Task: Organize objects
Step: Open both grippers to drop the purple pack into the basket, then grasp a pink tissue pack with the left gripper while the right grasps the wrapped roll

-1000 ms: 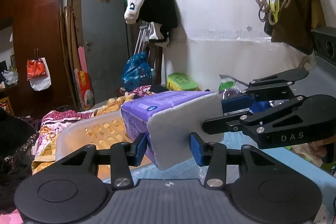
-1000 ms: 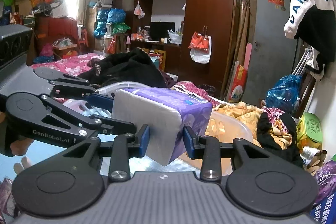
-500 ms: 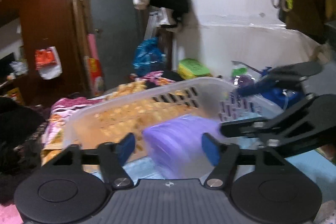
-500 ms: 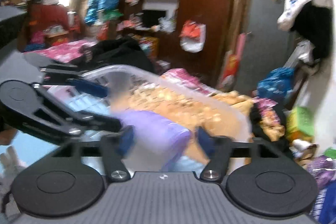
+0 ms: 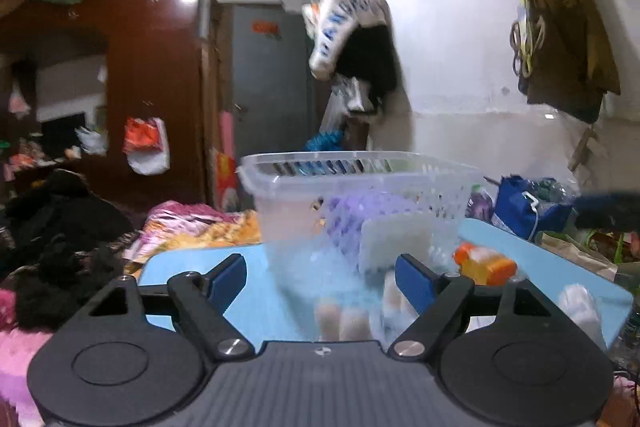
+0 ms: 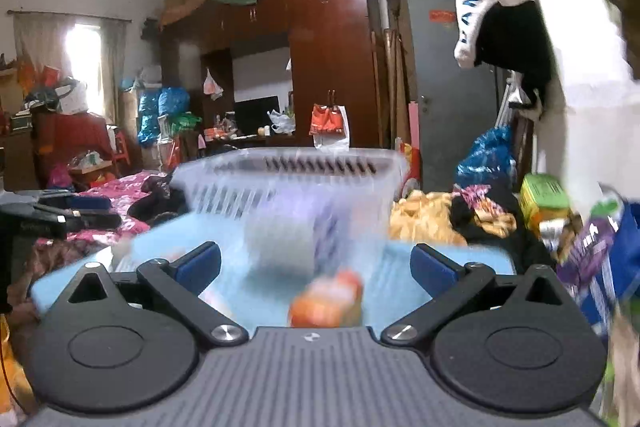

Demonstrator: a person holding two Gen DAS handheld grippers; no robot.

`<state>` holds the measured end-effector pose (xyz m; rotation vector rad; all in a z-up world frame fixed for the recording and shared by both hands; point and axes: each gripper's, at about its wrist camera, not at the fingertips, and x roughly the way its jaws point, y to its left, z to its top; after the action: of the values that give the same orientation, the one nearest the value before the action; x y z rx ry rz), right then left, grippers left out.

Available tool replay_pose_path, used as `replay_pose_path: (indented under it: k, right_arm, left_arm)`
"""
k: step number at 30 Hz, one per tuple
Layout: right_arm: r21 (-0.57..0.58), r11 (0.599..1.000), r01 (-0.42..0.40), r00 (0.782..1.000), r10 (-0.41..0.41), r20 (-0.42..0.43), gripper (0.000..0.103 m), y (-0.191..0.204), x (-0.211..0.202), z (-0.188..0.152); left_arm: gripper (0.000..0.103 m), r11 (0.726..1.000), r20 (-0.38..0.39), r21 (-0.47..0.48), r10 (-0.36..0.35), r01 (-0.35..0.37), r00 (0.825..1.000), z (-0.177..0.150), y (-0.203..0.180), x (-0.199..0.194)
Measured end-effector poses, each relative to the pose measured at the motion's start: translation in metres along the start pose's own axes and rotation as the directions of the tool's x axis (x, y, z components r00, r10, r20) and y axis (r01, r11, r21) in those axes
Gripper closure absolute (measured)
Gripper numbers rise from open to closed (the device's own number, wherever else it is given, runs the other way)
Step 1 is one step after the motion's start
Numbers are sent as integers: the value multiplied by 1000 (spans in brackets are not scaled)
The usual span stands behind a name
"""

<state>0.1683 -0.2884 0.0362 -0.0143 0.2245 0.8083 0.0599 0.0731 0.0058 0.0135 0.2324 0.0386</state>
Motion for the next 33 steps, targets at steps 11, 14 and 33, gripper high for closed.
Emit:
replay_pose_path:
  k: [11,14,33]
  right_arm:
    - [41,999,17,999,-16,-32,0,9,0,-34]
    - [37,999,13,999,-12,-48,0,10,-2,-45]
    - [-22,1000,8,999,-9,-47,12,20,-2,-65]
  left_arm:
    - [18,1000,13,-13,-2,3,1000,-47,-38,-44]
    - [18,999,-14,32,-17,18,1000,-59,-48,-43]
    - [38,998,-54,36,52,-50,997,-84,-46,-27]
